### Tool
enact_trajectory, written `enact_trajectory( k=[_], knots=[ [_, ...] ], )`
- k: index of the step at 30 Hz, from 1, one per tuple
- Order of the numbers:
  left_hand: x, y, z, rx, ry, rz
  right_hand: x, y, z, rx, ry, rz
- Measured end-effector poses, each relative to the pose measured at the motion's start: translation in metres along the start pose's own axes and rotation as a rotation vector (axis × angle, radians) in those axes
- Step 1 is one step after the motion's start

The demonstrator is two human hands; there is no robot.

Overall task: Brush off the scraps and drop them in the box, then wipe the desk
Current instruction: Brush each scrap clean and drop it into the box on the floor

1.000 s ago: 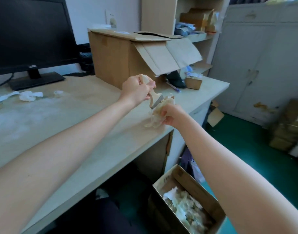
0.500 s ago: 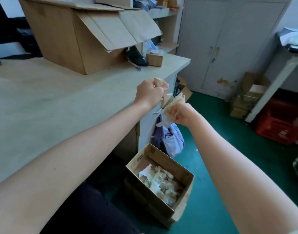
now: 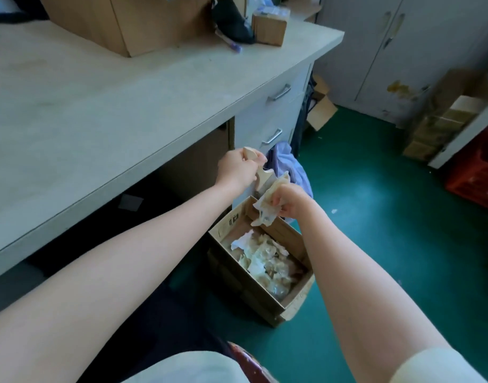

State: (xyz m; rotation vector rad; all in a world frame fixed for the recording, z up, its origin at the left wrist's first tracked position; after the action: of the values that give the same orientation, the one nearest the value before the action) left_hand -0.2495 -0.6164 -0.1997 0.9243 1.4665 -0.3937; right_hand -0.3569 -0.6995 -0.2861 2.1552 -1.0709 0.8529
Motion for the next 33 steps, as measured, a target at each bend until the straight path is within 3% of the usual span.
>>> enact_trajectory(
  k=[10,17,24,33],
  knots=[
    [0.107,-0.020,-0.005,-0.047,0.288,0.013,-0.093,-0.026,0.039,-0.008,-0.209,-0.242],
    [0.138,-0.030,-0.011,-0.125,0.410,-0.038,-0.111,-0.011,0.062,-0.096,-0.223,-0.160],
    [0.142,-0.025,0.000,-0.125,0.388,0.050,-0.107,-0.002,0.065,-0.106,-0.214,-0.218],
    [0.111,-0.007,0.002,-0.133,0.215,0.043,-0.079,-0.011,0.051,-0.066,-0.187,0.002]
  ],
)
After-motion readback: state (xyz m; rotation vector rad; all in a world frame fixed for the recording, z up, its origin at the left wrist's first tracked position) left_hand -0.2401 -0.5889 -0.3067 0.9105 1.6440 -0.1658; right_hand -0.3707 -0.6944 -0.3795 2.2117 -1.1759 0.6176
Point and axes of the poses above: each hand's wrist, its own z-axis towards the middle knuckle, its own y-axis out of the back of the hand, x = y × z, the point moved 5 cm from there along z, towards the middle knuckle, and after that the axes turned 3 degrees about -x, right-handed, at the moved point
